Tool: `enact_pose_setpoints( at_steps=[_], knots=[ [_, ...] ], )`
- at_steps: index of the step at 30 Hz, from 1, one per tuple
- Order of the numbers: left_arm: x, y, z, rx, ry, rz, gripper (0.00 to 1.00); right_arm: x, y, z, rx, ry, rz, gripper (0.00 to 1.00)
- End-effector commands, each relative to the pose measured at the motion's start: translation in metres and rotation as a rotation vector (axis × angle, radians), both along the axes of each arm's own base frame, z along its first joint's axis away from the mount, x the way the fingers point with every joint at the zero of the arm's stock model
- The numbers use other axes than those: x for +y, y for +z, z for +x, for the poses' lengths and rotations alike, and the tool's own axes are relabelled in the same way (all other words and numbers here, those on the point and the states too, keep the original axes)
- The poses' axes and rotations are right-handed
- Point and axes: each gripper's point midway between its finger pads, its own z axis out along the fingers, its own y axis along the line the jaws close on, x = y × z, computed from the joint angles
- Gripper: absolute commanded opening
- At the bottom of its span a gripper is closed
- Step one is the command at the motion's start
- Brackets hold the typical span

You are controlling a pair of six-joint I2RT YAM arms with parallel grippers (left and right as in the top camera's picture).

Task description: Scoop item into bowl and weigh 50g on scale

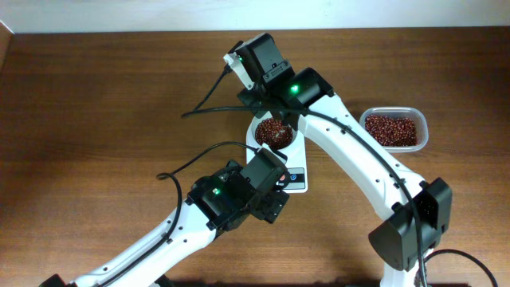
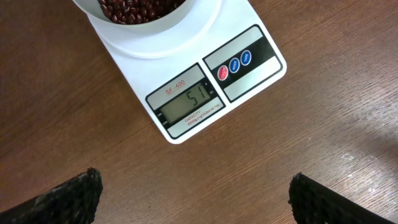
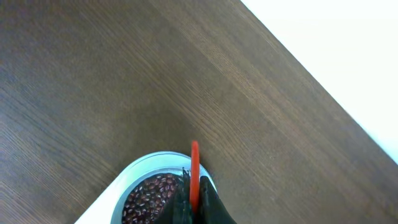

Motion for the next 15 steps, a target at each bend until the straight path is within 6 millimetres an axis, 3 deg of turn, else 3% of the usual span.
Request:
enact_pose_setpoints(
  at_steps=[1,4,15],
  knots=[
    [-0.001,0.011,0.003,-0.032,-0.008,-0.011,0.99,-0.013,0.007,0.012,0.028,-0.135,0.106,0.04],
    [-0.001,0.011,0.003,-0.032,-0.008,-0.011,0.99,-0.016,0.003,0.008,0.188,-0.077,0.282,0.04],
    [-0.001,0.011,0.003,-0.032,-0.008,-0.011,0.99,-0.129,0.028,0.045,0.411,-0.214,0.739,0.04]
  ],
)
